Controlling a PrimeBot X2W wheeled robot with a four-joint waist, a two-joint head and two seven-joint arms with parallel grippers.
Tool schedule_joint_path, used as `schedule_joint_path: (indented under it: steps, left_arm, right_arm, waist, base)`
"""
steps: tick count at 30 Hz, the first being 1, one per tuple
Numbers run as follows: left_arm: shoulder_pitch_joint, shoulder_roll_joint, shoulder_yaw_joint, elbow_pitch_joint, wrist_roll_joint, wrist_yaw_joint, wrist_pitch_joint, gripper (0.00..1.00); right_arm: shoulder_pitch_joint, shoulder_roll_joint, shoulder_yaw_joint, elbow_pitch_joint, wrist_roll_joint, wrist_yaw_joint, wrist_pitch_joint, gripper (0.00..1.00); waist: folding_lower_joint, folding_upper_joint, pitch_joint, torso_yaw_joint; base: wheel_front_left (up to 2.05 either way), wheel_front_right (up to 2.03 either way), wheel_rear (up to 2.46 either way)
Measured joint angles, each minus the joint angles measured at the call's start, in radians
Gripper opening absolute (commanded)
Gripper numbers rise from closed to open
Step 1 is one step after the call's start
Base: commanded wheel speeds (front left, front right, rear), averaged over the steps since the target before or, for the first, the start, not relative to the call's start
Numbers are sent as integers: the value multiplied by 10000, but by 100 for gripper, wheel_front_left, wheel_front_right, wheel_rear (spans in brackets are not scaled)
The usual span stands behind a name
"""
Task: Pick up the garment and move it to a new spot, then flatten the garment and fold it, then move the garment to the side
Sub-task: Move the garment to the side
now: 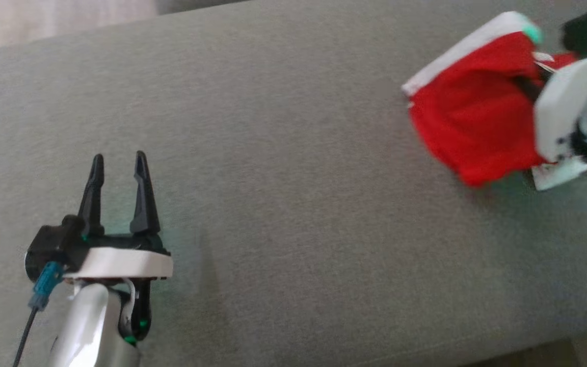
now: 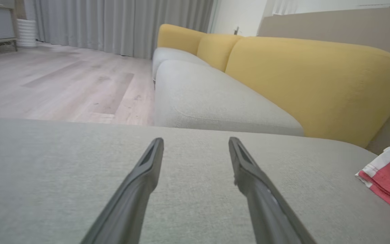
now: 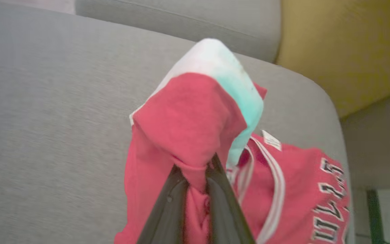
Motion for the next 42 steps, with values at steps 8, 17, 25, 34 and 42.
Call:
schedule_joint_path:
  steps: [8, 17, 25, 34, 42]
  left_arm:
    - [-222, 301, -113, -483, 42, 10, 332, 100]
    - [-664, 625, -157, -1070, 107, 23, 807, 100]
    - [-1063, 708, -353, -1271, 205, 23, 988, 100]
    - [-996, 671, -360, -805, 86, 127, 594, 100]
    - [133, 401, -35, -157, -280, 171, -4, 100]
  right_arm:
    - [-92, -1294, -763, 207, -161, 2, 40, 0]
    - [-385, -1755, -1446, 1377, -1528, 2, -851, 0]
    - [-737, -1037, -2071, 2499, -2778, 0, -2115, 100]
    - [-688, 234, -3407, 3106, -3595, 0, -4460, 100]
    - [1846, 2299, -3802, 1407, -2897, 2, -6805, 100]
  waist:
    - [2, 0, 847, -599]
    - [3, 0, 1840, -994]
    - [4, -1, 2398, -1057]
    - [2, 0, 1725, -972]
    - [-1, 0, 248, -758]
  base:
    - [0, 0, 0]
    - [0, 0, 0]
    - [0, 0, 0]
    - [0, 0, 0]
    - [0, 0, 0]
